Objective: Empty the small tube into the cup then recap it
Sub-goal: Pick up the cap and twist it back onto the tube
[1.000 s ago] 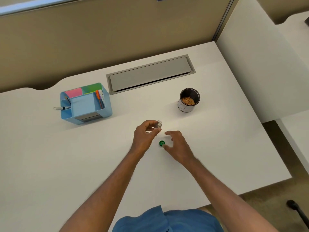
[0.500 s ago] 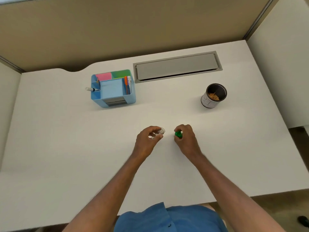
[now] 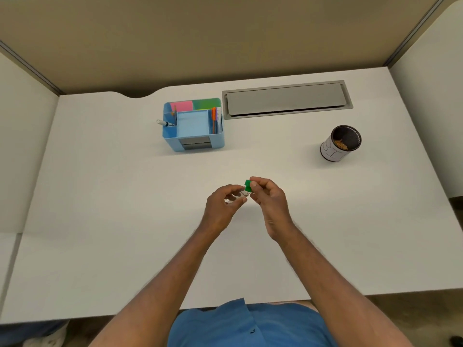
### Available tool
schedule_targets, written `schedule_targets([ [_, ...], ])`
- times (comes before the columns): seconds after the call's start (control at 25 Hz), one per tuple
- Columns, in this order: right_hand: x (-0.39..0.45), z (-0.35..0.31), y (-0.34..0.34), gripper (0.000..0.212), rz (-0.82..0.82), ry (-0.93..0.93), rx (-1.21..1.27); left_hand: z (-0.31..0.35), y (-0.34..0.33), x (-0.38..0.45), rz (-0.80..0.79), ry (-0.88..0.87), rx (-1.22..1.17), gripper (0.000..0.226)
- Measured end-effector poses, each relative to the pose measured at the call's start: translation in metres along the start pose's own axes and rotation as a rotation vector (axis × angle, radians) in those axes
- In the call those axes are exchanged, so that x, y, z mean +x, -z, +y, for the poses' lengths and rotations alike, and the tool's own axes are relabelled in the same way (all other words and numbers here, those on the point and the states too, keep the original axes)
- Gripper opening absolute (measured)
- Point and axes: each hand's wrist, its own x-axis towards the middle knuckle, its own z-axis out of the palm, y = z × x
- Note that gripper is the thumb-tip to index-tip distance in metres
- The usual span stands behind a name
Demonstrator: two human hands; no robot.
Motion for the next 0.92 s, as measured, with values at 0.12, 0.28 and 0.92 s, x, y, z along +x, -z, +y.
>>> schedule_targets([
  [0.12,-0.007,0.006,-0.011,0.015,-0.009,0.018,-0.001,-0.003,0.018,-0.005,0.004,-0.01,0.01,0.026],
  [0.28,-0.01,0.009,-0.018,0.016,-0.089,0.003,-0.022,-0.007,0.039,-0.008,-0.013,-0.066,0.04,0.03],
  [0.92,-0.01,-0.009,-0.023,0.032,-0.306,-0.008,-0.176,-0.006,0.069,-0.014,0.003,-0.17,0.067,0.023],
])
